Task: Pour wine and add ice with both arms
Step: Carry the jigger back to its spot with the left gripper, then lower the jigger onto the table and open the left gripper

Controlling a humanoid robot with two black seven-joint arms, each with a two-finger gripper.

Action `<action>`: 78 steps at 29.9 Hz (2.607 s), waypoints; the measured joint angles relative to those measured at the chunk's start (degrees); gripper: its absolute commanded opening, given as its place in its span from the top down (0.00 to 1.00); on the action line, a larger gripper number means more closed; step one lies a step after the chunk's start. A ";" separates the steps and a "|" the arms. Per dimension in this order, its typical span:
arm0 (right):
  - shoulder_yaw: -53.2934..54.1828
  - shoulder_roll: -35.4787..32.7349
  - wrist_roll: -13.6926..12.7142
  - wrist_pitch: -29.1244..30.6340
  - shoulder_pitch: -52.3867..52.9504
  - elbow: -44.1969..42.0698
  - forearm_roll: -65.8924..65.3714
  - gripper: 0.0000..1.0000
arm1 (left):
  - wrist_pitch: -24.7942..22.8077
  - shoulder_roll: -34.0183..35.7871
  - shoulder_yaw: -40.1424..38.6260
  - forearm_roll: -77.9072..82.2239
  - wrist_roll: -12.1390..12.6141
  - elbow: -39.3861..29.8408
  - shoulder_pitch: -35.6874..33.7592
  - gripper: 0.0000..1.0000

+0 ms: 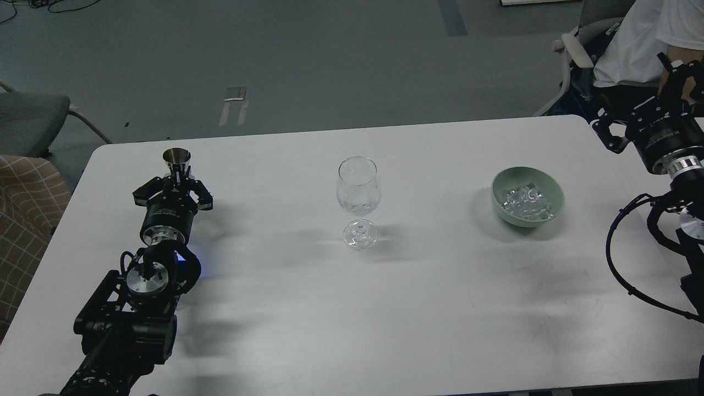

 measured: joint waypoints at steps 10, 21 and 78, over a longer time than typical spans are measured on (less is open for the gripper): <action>0.00 -0.45 0.00 0.00 -0.05 0.10 0.00 0.00 | 0.14 0.00 0.00 0.11 0.02 0.07 -0.32 0.69; 0.00 -0.59 -0.10 0.00 0.17 0.10 0.00 0.00 | 0.34 -0.07 0.00 0.11 -0.24 0.07 -0.40 0.64; 0.16 -1.22 -0.50 0.00 0.69 -0.16 0.19 0.00 | 0.03 -0.41 1.50 0.31 -0.42 -3.96 -0.07 0.30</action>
